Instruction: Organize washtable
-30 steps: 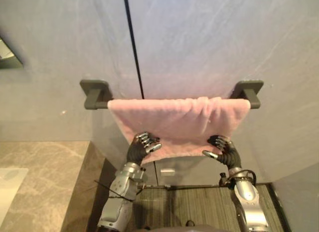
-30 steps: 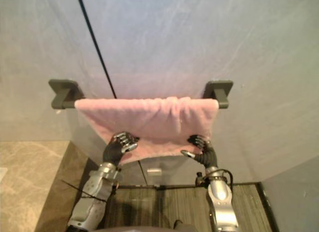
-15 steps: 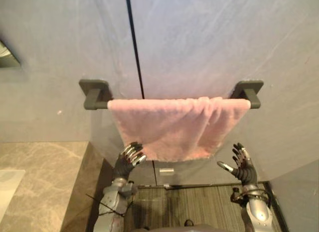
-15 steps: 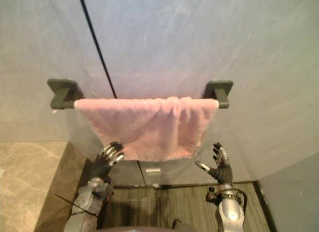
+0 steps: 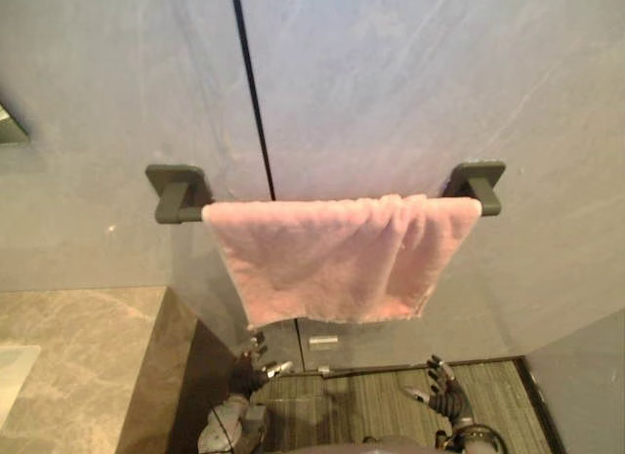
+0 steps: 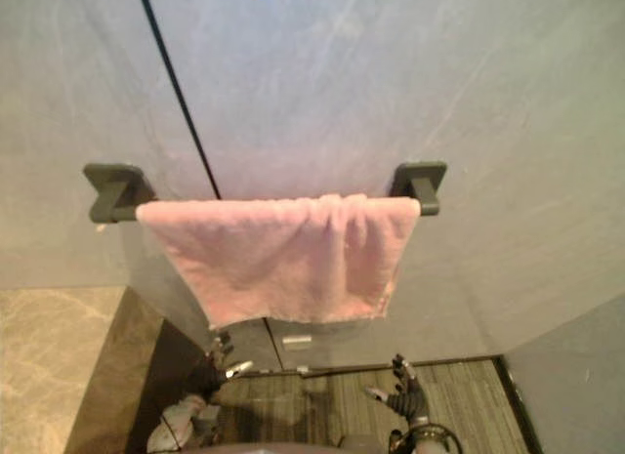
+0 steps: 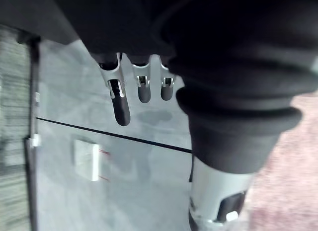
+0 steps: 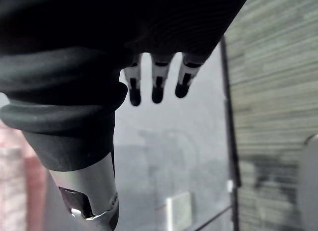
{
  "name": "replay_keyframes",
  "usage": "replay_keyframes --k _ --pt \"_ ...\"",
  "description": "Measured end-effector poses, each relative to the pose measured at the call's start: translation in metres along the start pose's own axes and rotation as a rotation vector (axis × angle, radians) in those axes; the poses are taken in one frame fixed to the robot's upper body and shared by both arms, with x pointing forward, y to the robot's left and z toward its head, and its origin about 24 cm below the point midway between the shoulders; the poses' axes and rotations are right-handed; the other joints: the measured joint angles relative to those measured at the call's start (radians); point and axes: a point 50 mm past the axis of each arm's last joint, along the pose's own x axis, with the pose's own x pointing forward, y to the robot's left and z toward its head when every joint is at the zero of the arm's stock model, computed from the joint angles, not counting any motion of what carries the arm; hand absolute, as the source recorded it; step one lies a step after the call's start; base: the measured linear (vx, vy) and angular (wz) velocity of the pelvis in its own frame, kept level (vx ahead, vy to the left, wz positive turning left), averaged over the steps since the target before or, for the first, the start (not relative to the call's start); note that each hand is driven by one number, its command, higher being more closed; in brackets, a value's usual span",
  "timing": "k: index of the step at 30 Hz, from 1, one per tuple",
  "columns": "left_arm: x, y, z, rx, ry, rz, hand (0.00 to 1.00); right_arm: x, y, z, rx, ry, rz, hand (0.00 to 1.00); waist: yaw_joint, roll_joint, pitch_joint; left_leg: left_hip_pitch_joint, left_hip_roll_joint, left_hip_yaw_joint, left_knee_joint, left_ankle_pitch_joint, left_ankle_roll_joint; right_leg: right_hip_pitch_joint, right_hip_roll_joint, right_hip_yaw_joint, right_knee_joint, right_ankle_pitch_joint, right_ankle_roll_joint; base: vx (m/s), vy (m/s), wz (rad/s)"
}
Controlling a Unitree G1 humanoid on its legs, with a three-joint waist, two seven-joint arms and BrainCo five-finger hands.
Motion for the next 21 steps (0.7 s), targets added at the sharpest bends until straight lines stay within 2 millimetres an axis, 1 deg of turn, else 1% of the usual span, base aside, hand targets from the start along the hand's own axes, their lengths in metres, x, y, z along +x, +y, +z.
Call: replay_keyframes --k 2,3,5,6,9,14,16,19,21 --pt "0.000 0.001 -0.011 0.021 0.053 0.003 0.00 0.001 0.001 -0.009 -0.012 0.046 0.006 0.00 0.000 0.001 -0.007 0.000 0.000 0.000 0.000 0.000 0.000 -0.001 0.000 0.001 0.002 0.000 0.000 -0.04 -0.012 0.00" --pt "0.000 0.002 -0.021 0.039 0.103 0.007 0.00 0.001 0.002 -0.017 -0.022 0.089 0.012 0.00 0.000 0.002 -0.014 0.000 0.000 0.000 0.000 0.000 -0.001 -0.003 0.000 0.001 0.004 0.000 0.000 -0.03 -0.011 -0.01" --pt "0.000 0.004 -0.028 0.063 0.142 0.019 0.00 0.002 0.002 -0.023 -0.023 0.124 0.017 0.00 0.000 0.000 -0.017 0.000 0.000 0.000 0.000 0.001 -0.001 -0.004 0.000 0.001 0.005 0.000 0.000 -0.03 -0.013 0.00" --pt "0.000 0.005 -0.036 0.082 0.181 0.022 0.00 0.003 0.003 -0.029 -0.022 0.157 0.021 0.00 -0.001 -0.001 -0.018 -0.001 0.000 0.000 -0.001 0.002 -0.003 -0.005 0.000 0.002 0.007 0.001 0.000 -0.04 -0.017 -0.01" --pt "-0.003 0.008 -0.049 0.112 0.250 0.038 0.00 0.006 0.002 -0.033 -0.021 0.184 0.019 0.00 -0.003 -0.005 -0.020 -0.001 -0.001 0.000 -0.003 0.003 -0.004 -0.007 0.000 0.002 0.001 0.002 -0.001 -0.01 -0.005 0.00" --pt "-0.001 0.012 -0.055 0.143 0.292 0.060 0.00 0.009 -0.006 -0.043 -0.036 0.247 0.007 0.00 -0.002 -0.005 -0.021 -0.005 -0.002 0.000 -0.017 0.007 -0.008 0.000 0.004 0.002 -0.034 0.020 0.002 0.02 0.002 0.00" --pt "0.000 0.013 -0.055 0.153 0.294 0.069 0.00 0.010 -0.007 -0.045 -0.041 0.264 0.005 0.00 -0.002 -0.005 -0.021 -0.005 -0.002 0.000 -0.020 0.007 -0.008 0.002 0.006 0.002 -0.049 0.027 0.004 0.02 0.001 -0.03" --pt "0.001 0.015 -0.056 0.180 0.309 0.077 0.00 0.015 -0.007 -0.043 -0.047 0.266 -0.003 0.00 -0.002 -0.007 -0.021 -0.020 -0.002 0.006 -0.022 0.007 -0.008 -0.017 0.013 0.007 -0.060 0.036 0.003 0.04 -0.005 -0.13" --pt "0.004 0.015 -0.054 0.189 0.302 0.081 0.00 0.022 -0.007 -0.037 -0.067 0.258 0.006 0.00 0.006 -0.006 -0.015 -0.044 0.000 0.035 -0.017 0.009 -0.009 -0.068 0.014 0.038 -0.015 0.036 0.002 0.01 0.011 -0.38"
